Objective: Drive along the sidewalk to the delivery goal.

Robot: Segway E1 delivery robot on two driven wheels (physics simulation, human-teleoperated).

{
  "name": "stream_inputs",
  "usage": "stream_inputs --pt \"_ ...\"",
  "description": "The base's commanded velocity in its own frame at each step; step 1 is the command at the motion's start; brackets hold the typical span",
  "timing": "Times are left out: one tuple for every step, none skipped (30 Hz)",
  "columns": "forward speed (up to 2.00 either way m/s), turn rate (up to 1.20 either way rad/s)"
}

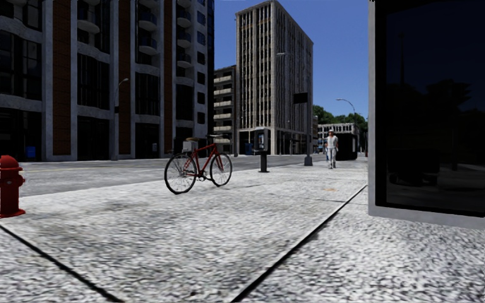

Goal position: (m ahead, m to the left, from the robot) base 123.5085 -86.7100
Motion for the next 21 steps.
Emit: stream_inputs --pt "2.00 0.00" --pt "2.00 0.00" --pt "2.00 0.00" --pt "2.00 0.00" --pt "2.00 0.00" --pt "2.00 0.00" --pt "2.00 0.00" --pt "2.00 0.00" --pt "2.00 0.00" --pt "2.00 0.00" --pt "2.00 0.00" --pt "2.00 0.00" --pt "2.00 0.00" --pt "2.00 0.00" --pt "2.00 0.00" --pt "2.00 0.00" --pt "2.00 0.00" --pt "2.00 0.00" --pt "2.00 -0.16" --pt "2.00 -0.59" --pt "2.00 -0.59"
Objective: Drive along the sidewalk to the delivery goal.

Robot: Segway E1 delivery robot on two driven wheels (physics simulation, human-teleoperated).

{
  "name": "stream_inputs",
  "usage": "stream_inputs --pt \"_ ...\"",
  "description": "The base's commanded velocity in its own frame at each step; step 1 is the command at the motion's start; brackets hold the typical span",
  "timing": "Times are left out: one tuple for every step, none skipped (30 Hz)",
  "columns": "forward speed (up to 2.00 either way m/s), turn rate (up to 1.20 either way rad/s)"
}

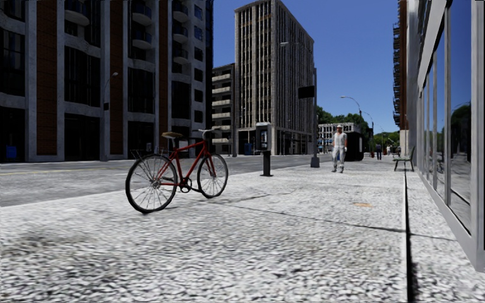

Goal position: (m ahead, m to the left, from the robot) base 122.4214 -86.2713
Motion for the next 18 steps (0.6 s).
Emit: stream_inputs --pt "2.00 -0.82" --pt "2.00 -1.20" --pt "2.00 -1.20" --pt "2.00 -1.20" --pt "2.00 -1.20" --pt "2.00 -1.20" --pt "2.00 -1.20" --pt "2.00 -1.20" --pt "2.00 -1.20" --pt "2.00 -1.20" --pt "2.00 -1.20" --pt "2.00 -1.20" --pt "2.00 -0.08" --pt "2.00 -0.01" --pt "2.00 -0.01" --pt "2.00 0.00" --pt "2.00 0.00" --pt "2.00 0.00"
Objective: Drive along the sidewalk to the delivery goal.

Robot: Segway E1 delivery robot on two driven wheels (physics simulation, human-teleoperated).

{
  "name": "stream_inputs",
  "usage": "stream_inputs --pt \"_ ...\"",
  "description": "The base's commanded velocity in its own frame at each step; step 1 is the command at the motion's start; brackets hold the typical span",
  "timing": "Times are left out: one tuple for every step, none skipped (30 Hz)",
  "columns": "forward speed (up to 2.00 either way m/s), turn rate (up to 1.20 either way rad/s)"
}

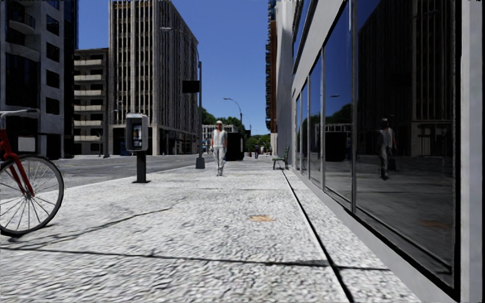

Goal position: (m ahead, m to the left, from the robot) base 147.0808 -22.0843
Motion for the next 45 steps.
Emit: stream_inputs --pt "2.00 0.00" --pt "2.00 0.00" --pt "2.00 0.00" --pt "2.00 0.00" --pt "2.00 0.00" --pt "2.00 0.00" --pt "2.00 0.00" --pt "2.00 0.00" --pt "2.00 0.00" --pt "2.00 0.00" --pt "2.00 0.00" --pt "2.00 -0.02" --pt "2.00 -0.02" --pt "2.00 -0.04" --pt "2.00 -0.54" --pt "2.00 -0.76" --pt "2.00 -0.95" --pt "2.00 -0.95" --pt "2.00 -1.01" --pt "2.00 -1.02" --pt "2.00 -1.03" --pt "2.00 -0.26" --pt "2.00 -0.05" --pt "2.00 -0.05" --pt "2.00 0.00" --pt "2.00 0.00" --pt "2.00 0.00" --pt "2.00 0.00" --pt "2.00 0.00" --pt "2.00 0.00" --pt "2.00 0.00" --pt "2.00 0.00" --pt "2.00 0.00" --pt "2.00 0.00" --pt "2.00 0.00" --pt "2.00 0.00" --pt "2.00 0.00" --pt "2.00 0.00" --pt "2.00 0.00" --pt "2.00 0.00" --pt "2.00 0.00" --pt "2.00 0.00" --pt "2.00 0.00" --pt "2.00 0.00" --pt "2.00 0.00"
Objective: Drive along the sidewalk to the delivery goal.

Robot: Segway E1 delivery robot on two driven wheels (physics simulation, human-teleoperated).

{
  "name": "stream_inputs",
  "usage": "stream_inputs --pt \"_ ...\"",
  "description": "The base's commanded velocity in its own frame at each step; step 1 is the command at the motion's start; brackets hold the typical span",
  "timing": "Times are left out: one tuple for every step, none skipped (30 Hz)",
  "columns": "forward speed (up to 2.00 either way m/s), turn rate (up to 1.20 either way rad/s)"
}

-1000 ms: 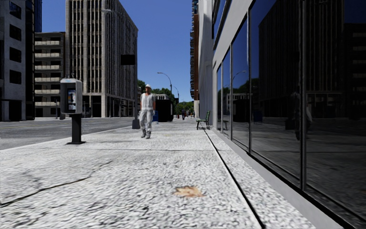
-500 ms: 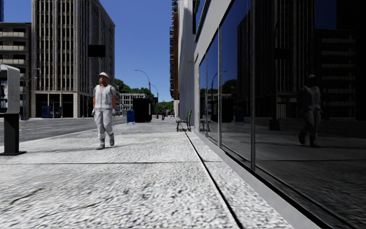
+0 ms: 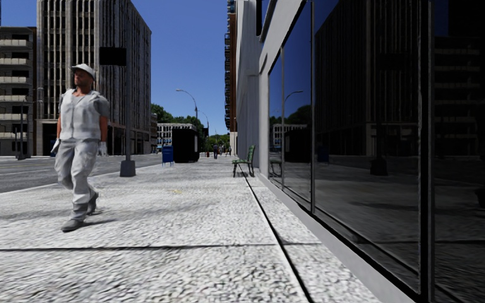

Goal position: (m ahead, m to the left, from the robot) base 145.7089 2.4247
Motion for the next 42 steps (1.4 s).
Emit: stream_inputs --pt "2.00 0.00" --pt "2.00 0.00" --pt "2.00 0.00" --pt "2.00 0.00" --pt "2.00 0.00" --pt "2.00 0.00" --pt "2.00 0.00" --pt "2.00 0.00" --pt "2.00 0.00" --pt "2.00 0.00" --pt "2.00 0.00" --pt "2.00 0.00" --pt "2.00 0.00" --pt "2.00 0.00" --pt "2.00 0.00" --pt "2.00 0.00" --pt "2.00 0.00" --pt "2.00 0.00" --pt "2.00 0.00" --pt "2.00 0.00" --pt "2.00 0.00" --pt "2.00 0.18" --pt "2.00 0.38" --pt "2.00 0.46" --pt "2.00 0.46" --pt "2.00 0.50" --pt "2.00 0.56" --pt "2.00 0.58" --pt "2.00 0.59" --pt "2.00 0.59" --pt "2.00 0.59" --pt "2.00 0.59" --pt "2.00 0.59" --pt "2.00 0.59" --pt "2.00 0.59" --pt "2.00 0.59" --pt "2.00 0.59" --pt "2.00 0.54" --pt "2.00 0.05" --pt "2.00 0.00" --pt "2.00 0.00" --pt "2.00 0.00"
